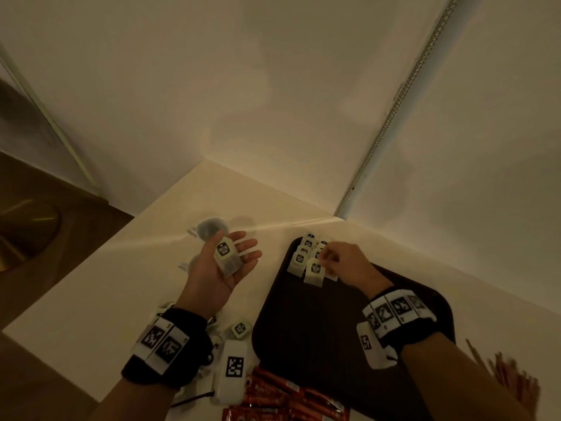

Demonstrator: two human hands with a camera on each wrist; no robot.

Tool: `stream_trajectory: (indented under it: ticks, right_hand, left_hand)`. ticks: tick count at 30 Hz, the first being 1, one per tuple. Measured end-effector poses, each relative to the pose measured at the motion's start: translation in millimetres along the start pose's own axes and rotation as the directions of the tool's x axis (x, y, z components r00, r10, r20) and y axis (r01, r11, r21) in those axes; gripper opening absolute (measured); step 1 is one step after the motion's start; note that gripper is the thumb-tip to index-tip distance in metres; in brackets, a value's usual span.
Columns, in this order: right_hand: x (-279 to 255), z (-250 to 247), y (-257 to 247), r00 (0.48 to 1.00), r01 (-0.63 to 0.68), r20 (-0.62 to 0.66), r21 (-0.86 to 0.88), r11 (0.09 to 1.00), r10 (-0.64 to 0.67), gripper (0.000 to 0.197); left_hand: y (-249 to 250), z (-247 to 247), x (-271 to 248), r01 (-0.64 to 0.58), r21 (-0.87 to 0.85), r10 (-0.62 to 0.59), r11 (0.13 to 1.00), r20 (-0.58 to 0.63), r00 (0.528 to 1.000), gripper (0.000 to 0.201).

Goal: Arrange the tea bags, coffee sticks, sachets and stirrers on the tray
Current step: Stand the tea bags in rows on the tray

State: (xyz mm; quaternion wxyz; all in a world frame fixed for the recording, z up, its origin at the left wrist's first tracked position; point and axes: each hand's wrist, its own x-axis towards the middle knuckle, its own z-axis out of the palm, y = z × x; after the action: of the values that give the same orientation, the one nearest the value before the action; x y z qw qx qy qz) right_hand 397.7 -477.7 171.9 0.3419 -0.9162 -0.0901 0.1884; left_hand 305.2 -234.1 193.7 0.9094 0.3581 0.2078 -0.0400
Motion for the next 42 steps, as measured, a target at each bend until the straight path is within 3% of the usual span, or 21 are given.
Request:
stream_trajectory:
  ticks: [4,10,15,20,22,24,27,29,31,33,36,39,42]
  right_hand:
    - [12,22,34,0.99,-0.124,0.074,0.056,0.991,0.12,0.006]
    - [37,33,54,0.984,-0.171,-0.049,0.055,0.984,0.174,0.001]
    - [52,34,54,0.98,-0.156,-0.136,-0.053,0.986,0.148,0.008]
    - [58,34,50,0.963,-0.182,-0.2,0.025,0.983,0.183,0.007]
    - [55,31,31,0.959,-0.078,-0.266,0.074,0.994,0.095,0.018]
    - [45,27,-8,0.965,0.16,-0.236,0.175,0.971,-0.117,0.017]
    - [21,23,-71,0.868,0.496,-0.097,0.155,0.854,-0.487,0.021]
    - [13,20,-95,0.803,0.596,-0.06,0.063,0.8,-0.593,0.017]
    - [9,10,-111,0.781,0.619,-0.079,-0.032,0.785,-0.619,0.013]
    - [5,-3,-122,0.763,0.631,-0.099,-0.099,0.769,-0.639,0.012]
    - [-5,-22,-139,0.766,0.616,-0.079,-0.196,0.763,-0.638,0.013]
    - [-16,-32,-152,0.781,0.594,-0.051,-0.244,0.766,-0.622,0.012]
    - [-22,-35,-159,0.799,0.569,-0.062,-0.246,0.785,-0.598,0.011]
  left_hand:
    - [-5,-3,5,0.009,0.007,-0.009,1.0,-0.008,1.0,0.037]
    - [-7,-6,10,-0.001,0.011,0.001,1.0,-0.026,1.0,0.041]
    - [-5,-7,11,0.001,0.017,-0.001,1.0,-0.037,0.999,0.054]
    - [-6,-5,14,0.078,0.066,-0.078,0.995,-0.013,0.997,0.068]
    - [-5,-1,15,0.126,0.118,-0.128,0.985,0.014,0.992,0.074]
    - [-5,4,18,0.152,0.188,-0.163,0.97,0.045,0.986,0.08]
    - [-3,16,20,0.136,0.282,-0.175,0.95,0.118,0.977,0.085]
    - [0,24,20,0.1,0.313,-0.158,0.945,0.167,0.973,0.083]
    - [3,29,20,0.022,0.326,-0.091,0.945,0.197,0.976,0.068]
    - [5,28,21,-0.147,0.379,0.065,0.914,0.222,0.973,0.041]
    - [10,28,17,-0.361,0.438,0.257,0.823,0.28,0.925,0.025]
    - [12,33,10,-0.425,0.427,0.321,0.798,0.296,0.9,0.025]
    - [11,36,4,-0.432,0.442,0.304,0.786,0.332,0.893,0.027]
